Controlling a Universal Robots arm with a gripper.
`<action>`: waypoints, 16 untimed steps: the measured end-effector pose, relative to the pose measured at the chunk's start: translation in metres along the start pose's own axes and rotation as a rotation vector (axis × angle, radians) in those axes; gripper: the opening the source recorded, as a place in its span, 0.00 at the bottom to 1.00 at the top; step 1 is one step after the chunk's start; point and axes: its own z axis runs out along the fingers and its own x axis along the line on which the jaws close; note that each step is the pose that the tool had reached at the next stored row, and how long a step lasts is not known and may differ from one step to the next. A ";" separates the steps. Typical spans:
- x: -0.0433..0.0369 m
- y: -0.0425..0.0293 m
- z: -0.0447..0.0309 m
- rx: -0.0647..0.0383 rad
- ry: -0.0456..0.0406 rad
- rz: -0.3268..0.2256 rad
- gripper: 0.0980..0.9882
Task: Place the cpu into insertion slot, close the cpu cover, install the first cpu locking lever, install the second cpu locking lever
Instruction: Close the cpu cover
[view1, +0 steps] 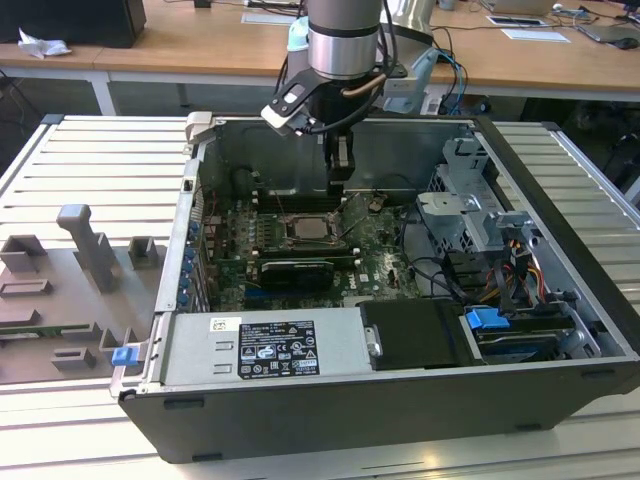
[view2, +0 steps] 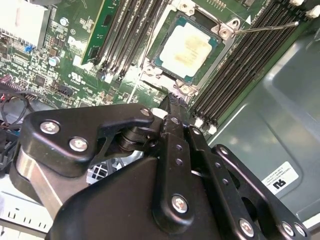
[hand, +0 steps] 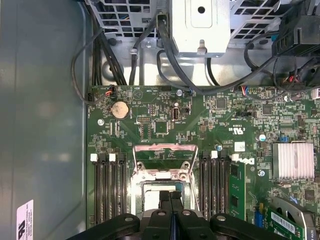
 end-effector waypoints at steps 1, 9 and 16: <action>0.0000 0.0003 0.0000 0.000 0.0000 0.000 0.01; 0.0001 0.0052 0.0003 0.000 0.0000 0.000 0.01; 0.0001 0.0099 0.0005 0.000 0.0000 0.000 0.01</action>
